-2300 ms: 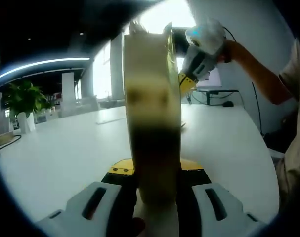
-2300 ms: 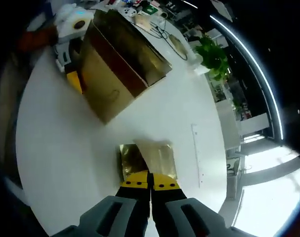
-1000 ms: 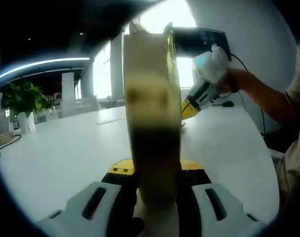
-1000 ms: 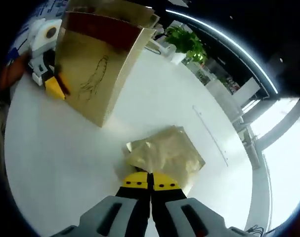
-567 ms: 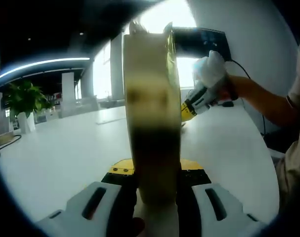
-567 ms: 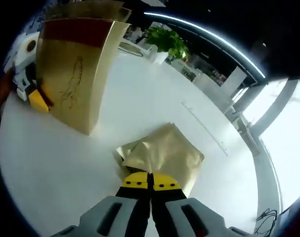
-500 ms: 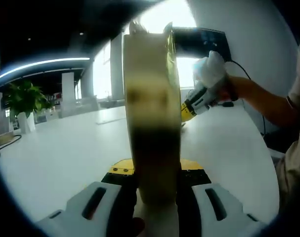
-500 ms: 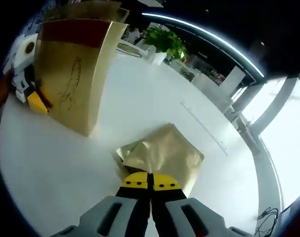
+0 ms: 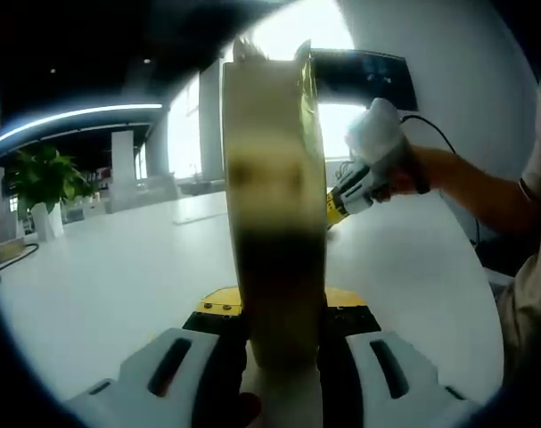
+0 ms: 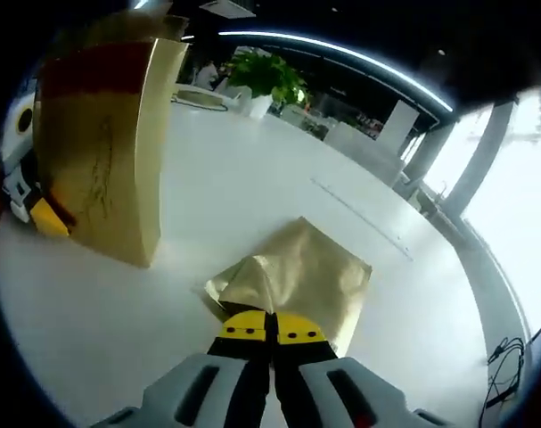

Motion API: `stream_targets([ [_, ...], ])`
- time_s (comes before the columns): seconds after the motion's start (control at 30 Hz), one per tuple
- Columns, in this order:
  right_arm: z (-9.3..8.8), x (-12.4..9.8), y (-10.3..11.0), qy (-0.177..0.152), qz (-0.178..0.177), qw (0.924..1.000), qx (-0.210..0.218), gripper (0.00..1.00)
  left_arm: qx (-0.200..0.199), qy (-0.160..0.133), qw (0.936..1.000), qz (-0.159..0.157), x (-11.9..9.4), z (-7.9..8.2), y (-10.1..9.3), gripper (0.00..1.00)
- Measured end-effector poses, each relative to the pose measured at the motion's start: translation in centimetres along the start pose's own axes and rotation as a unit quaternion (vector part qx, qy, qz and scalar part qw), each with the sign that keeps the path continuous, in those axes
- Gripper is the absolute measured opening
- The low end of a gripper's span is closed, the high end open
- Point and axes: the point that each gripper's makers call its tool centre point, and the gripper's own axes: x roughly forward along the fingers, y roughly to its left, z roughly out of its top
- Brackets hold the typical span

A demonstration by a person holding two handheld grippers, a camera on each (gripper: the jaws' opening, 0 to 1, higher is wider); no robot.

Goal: Extract single mask from mask box in order stack masks on table

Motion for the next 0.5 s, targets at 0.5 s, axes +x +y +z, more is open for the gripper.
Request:
stream_targets([
  [0.5, -0.4, -1.1, 0.5, -0.02, -0.007, 0.9997, -0.012, 0.13, 0.0, 0.0, 1.0, 0.0, 0.0, 0.0, -0.1, 0.21],
])
